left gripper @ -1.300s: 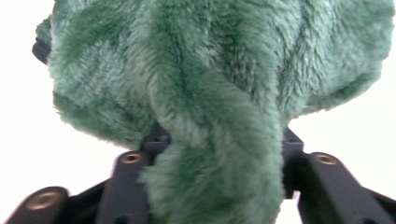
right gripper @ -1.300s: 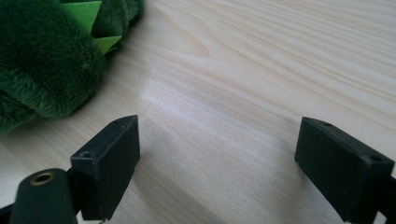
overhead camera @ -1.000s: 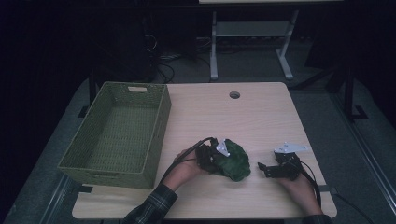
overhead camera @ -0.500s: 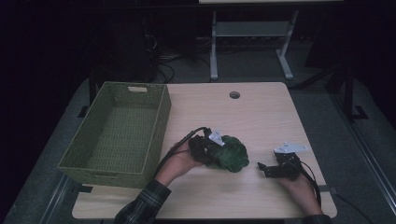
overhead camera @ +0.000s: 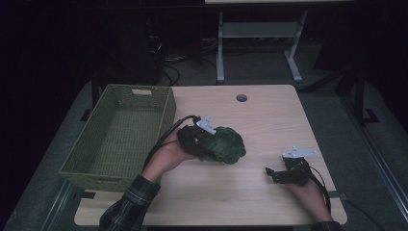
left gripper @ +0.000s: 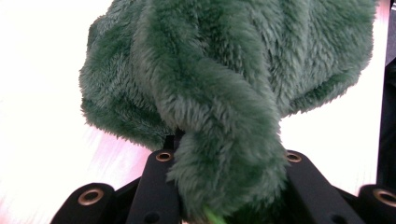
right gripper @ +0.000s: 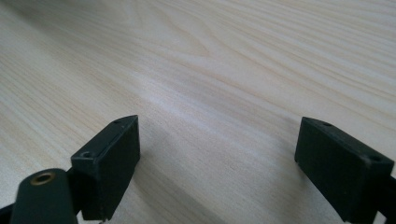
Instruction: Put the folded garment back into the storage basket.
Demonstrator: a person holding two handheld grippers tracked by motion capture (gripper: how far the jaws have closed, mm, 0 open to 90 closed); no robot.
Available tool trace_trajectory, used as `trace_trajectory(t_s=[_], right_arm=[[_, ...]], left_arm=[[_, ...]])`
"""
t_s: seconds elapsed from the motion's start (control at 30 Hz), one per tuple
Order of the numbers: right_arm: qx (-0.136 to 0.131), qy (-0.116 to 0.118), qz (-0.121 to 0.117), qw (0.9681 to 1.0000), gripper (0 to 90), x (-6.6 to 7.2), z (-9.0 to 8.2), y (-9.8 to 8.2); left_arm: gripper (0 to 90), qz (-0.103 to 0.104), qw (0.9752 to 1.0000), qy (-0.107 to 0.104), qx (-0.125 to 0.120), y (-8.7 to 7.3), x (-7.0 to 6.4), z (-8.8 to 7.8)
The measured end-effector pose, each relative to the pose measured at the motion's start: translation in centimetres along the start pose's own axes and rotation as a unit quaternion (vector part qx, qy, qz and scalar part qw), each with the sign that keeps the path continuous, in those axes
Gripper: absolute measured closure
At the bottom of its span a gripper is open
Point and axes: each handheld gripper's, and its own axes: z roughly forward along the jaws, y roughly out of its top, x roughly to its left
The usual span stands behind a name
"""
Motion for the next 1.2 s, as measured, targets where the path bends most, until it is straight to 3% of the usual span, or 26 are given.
trace_trajectory(t_s=[0.17, 0.4, 0.67, 0.8, 1.03, 1.2], right_arm=[[0.000, 0.000, 0.000, 1.0000, 13.6, 0.0, 0.0, 0.0], [0.001, 0.001, 0.002, 1.0000, 13.7, 0.0, 0.0, 0.0], [0.001, 0.000, 0.002, 1.0000, 13.7, 0.0, 0.0, 0.0], [0.000, 0.000, 0.002, 1.0000, 13.8, 0.0, 0.0, 0.0], [0.000, 0.000, 0.000, 1.0000, 13.7, 0.0, 0.0, 0.0], [0.000, 0.000, 0.000, 1.0000, 13.7, 0.0, 0.0, 0.0]], left_arm=[[71.6, -0.008, 1.0000, 0.005, -0.001, -0.2, 0.6, -1.6], [71.6, -0.026, 0.9995, 0.019, -0.003, -1.1, 1.8, -5.2], [71.5, -0.052, 0.9974, 0.048, -0.011, -2.7, 3.0, -8.8], [71.6, -0.061, 0.9964, 0.058, -0.011, -3.5, 3.3, -9.7], [71.6, -0.089, 0.9918, 0.089, -0.024, -6.3, 4.0, -12.4], [71.5, -0.114, 0.9867, 0.111, -0.033, -8.4, 4.6, -14.5]])
